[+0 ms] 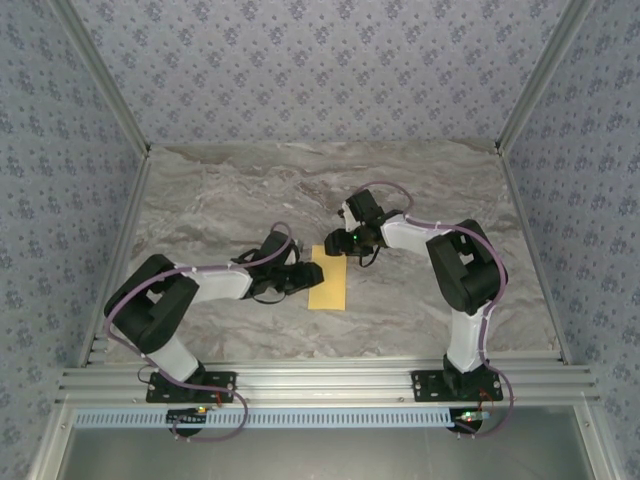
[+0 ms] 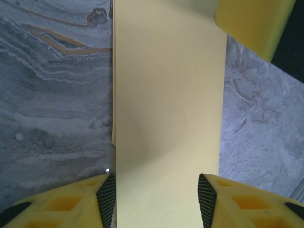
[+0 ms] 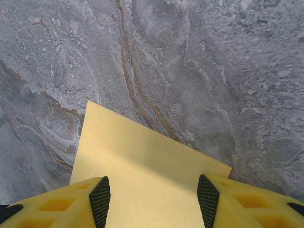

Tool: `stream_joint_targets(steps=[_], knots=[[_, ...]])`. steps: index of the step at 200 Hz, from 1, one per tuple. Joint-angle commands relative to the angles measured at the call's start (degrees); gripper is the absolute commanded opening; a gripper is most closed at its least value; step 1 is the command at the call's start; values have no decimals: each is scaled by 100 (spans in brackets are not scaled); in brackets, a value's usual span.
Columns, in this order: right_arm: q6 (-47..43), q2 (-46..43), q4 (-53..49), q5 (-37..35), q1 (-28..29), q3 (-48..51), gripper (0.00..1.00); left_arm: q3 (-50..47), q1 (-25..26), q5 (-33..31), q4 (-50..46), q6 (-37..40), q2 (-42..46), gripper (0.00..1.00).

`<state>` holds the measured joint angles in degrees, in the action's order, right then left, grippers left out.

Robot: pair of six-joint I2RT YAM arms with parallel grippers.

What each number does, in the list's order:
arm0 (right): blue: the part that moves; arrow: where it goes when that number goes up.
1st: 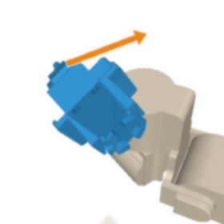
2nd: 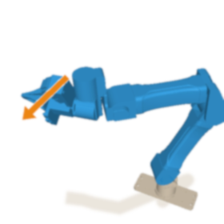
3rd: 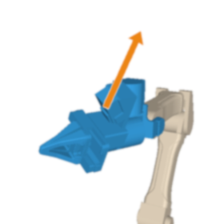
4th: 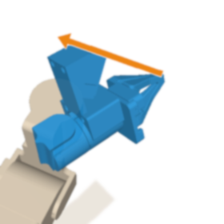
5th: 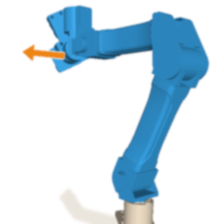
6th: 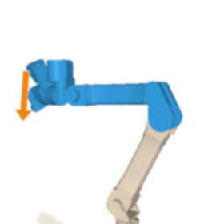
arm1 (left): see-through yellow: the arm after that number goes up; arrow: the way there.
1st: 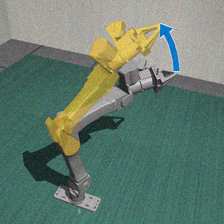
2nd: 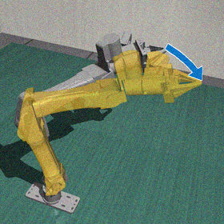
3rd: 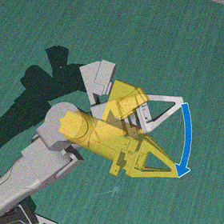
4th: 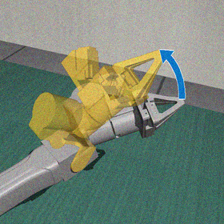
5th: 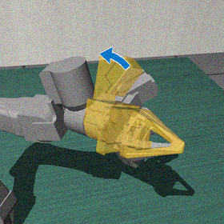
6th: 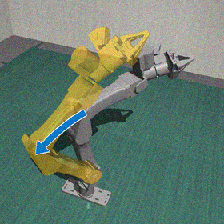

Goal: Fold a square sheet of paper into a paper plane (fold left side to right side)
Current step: Third fold the triangle at the center of the table.

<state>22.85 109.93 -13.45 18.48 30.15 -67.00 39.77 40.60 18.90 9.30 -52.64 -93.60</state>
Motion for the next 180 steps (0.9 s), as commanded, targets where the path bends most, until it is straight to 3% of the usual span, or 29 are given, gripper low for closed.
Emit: stream_joint_targets(steps=[1, 58, 160, 180], knots=[[-91, 196, -162, 44, 47, 161, 56, 163, -12, 123, 148, 0, -80, 48], [-106, 169, -132, 59, 49, 196, 56, 67, -13, -52, 78, -17, 131, 40], [-218, -306, 344, -35, 42, 381, 63, -22, 110, -206, -96, -225, 416, 2], [-337, -837, 729, -180, 25, 720, 66, -18, 217, -267, -18, -442, 429, 0]])
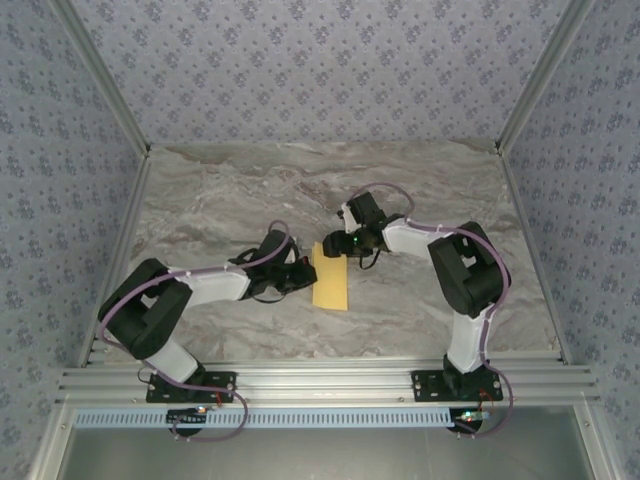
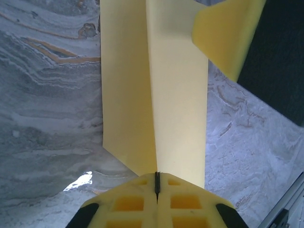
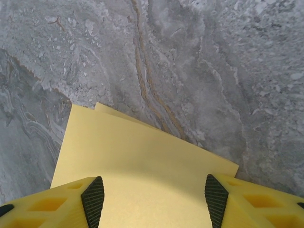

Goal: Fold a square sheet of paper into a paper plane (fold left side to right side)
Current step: Third fold the triangle at the center of the table.

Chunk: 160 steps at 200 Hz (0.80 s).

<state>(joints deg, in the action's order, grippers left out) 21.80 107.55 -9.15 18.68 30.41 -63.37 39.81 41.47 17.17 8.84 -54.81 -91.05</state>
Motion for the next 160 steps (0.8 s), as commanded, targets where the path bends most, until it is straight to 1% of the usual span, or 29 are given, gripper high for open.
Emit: stream_joint_targets(steps=[1, 21, 47, 81, 98, 127, 144, 160], knots=[[-239, -636, 321, -212, -1, 390, 67, -24, 140, -97, 33, -238, 174, 0], [-465, -1420, 753, -419, -14, 1003, 74, 7, 283, -190, 130, -535, 175, 0], [-897, -2507, 1035, -638, 112, 1884, 77, 25, 395, -212, 245, -938, 131, 0], [-1376, -3920, 1016, -1364, 787, 3050, 79, -44, 408, -205, 394, -1186, 165, 0], [-1514, -4451, 1030, -1825, 1332, 3522, 79, -39, 405, -188, 389, -1195, 182, 0], [-1659, -4920, 1219, -2696, 2340, 4030, 79, -37, 410, -144, 395, -1223, 198, 0], [-1749, -4880, 1273, -3223, 2861, 4106, 80, -37, 412, -135, 381, -1229, 222, 0], [-1857, -4702, 1422, -3575, 3205, 4138, 81, -29, 405, -118, 368, -1231, 227, 0]])
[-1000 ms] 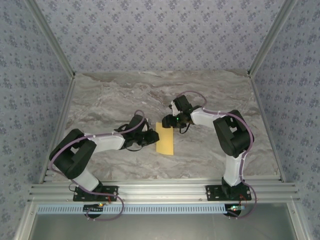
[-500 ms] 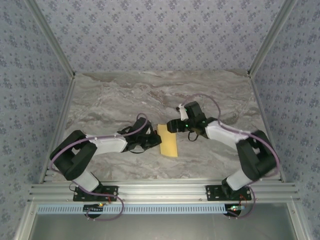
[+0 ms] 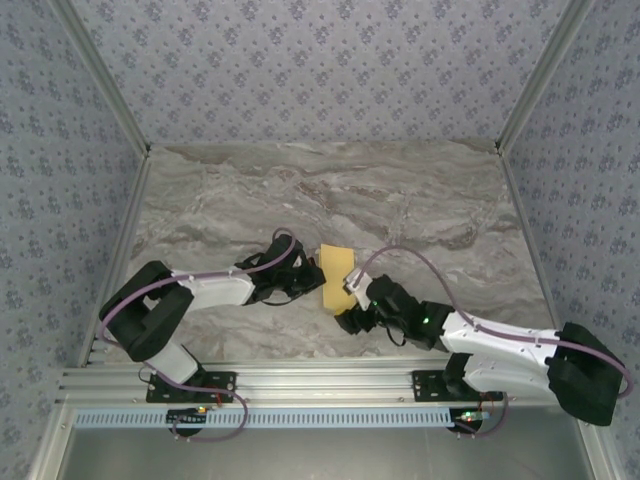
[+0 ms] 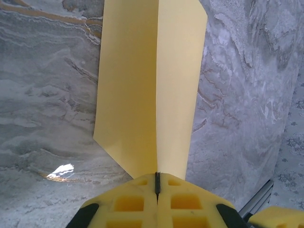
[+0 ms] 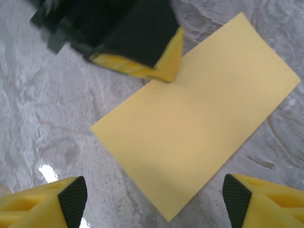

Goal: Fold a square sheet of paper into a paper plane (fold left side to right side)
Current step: Third fold the triangle at the center of the table.

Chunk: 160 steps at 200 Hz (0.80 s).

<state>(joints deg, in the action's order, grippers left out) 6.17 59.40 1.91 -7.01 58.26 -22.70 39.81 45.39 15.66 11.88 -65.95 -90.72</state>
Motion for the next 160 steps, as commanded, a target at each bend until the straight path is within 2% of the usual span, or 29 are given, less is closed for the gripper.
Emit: stream_joint_targets(steps=[1, 51, 108, 135, 160], knots=[[-298, 132, 326, -1019, 431, 71, 81, -28, 14, 33, 62, -118, 199, 0], [-594, 1122, 788, -1455, 926, -170, 80, 11, 15, 36, -12, -112, 195, 0], [-893, 2114, 1178, -1550, 949, -677, 75, 24, 14, 55, -54, -100, 195, 0], [-986, 2282, 1190, -1398, 856, -827, 63, 24, 15, 75, -58, -82, 188, 0], [-1013, 2279, 1167, -1211, 771, -850, 46, 51, 14, 77, -106, -45, 194, 0]])
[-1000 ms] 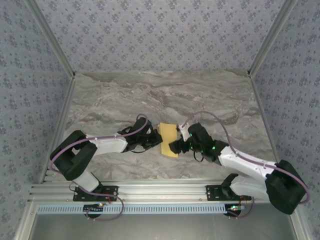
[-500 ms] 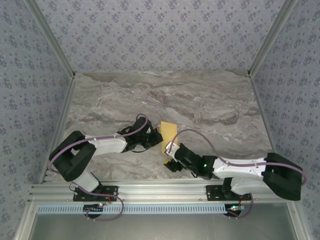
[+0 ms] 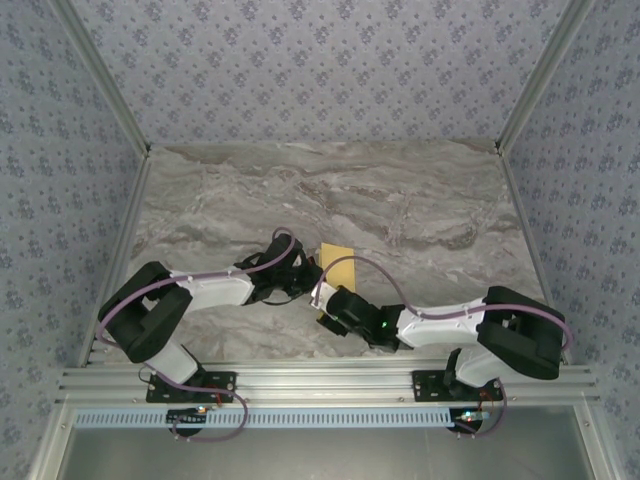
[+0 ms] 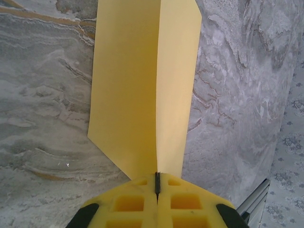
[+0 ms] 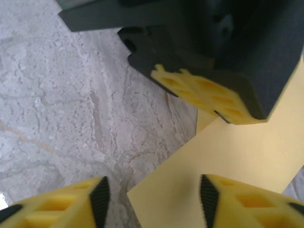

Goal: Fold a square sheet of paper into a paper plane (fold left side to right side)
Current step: Third fold the triangle at the center of the table.

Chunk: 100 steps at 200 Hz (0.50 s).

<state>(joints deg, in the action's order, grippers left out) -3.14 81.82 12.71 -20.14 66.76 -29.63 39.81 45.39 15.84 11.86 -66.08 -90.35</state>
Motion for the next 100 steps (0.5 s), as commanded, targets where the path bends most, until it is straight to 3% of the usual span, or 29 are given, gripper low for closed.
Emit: stream_joint_targets(steps=[1, 41, 56, 100], knots=[[-82, 32, 85, 109, -82, -157, 45, 47, 14, 60, -104, -30, 153, 0], [-41, -195, -158, 821, -267, -131, 11, 138, 6, -81, -575, 261, 213, 0], [-24, -294, -326, 1241, -436, -113, 0, 249, -25, -209, -968, 516, 303, 7], [287, -417, -796, 2521, -999, -161, 0, 534, -367, -324, -1898, 1260, 696, 28]])
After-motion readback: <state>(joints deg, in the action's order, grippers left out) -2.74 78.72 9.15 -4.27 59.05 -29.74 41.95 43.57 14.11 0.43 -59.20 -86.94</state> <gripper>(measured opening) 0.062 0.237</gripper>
